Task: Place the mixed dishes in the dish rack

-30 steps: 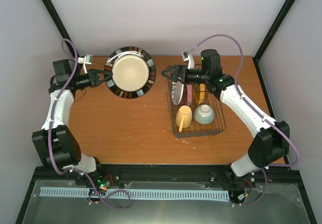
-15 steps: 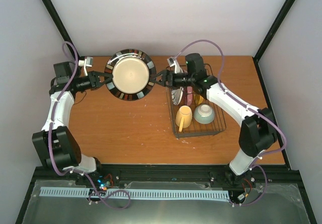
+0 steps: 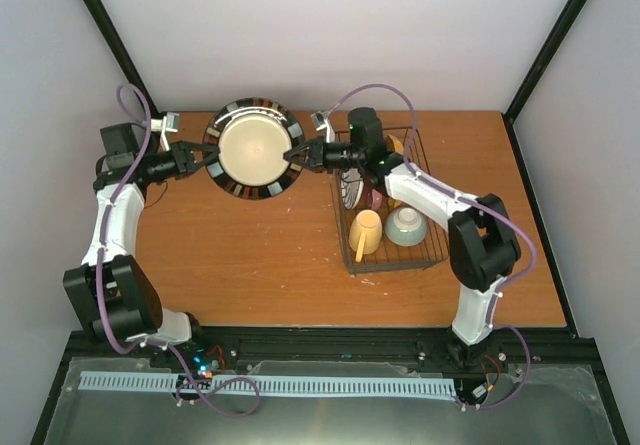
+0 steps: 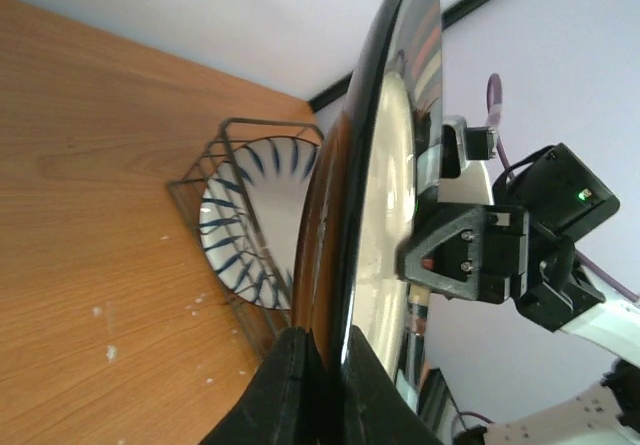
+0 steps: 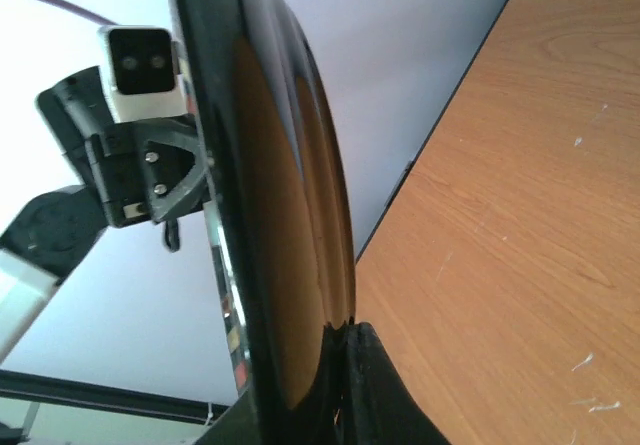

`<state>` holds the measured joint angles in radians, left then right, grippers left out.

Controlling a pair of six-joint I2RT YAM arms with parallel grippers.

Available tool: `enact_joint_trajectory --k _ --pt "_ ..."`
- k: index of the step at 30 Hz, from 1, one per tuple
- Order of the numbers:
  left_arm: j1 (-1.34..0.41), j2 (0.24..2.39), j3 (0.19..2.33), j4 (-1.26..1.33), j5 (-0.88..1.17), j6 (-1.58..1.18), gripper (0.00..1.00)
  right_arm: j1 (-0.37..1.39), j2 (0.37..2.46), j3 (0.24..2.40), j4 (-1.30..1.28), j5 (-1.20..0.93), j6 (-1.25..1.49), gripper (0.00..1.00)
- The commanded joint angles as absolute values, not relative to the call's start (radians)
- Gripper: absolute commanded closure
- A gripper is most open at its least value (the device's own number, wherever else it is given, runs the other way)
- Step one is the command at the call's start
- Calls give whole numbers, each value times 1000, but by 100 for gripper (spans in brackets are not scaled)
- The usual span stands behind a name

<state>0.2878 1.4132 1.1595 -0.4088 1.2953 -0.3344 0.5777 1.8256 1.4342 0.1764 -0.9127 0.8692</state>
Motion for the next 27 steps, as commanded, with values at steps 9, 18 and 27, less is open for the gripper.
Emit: enact_joint_trajectory --k 9,18,27 --pt "268 1408 1203 -431 1324 -280 76 634 1822 1483 387 -1023 983 97" --pt "268 1423 1261 -527 1155 -217 0 620 1789 1461 431 -995 1031 97" --pt "269 1346 1304 -538 819 -225 0 597 1726 1461 255 -882 921 97"
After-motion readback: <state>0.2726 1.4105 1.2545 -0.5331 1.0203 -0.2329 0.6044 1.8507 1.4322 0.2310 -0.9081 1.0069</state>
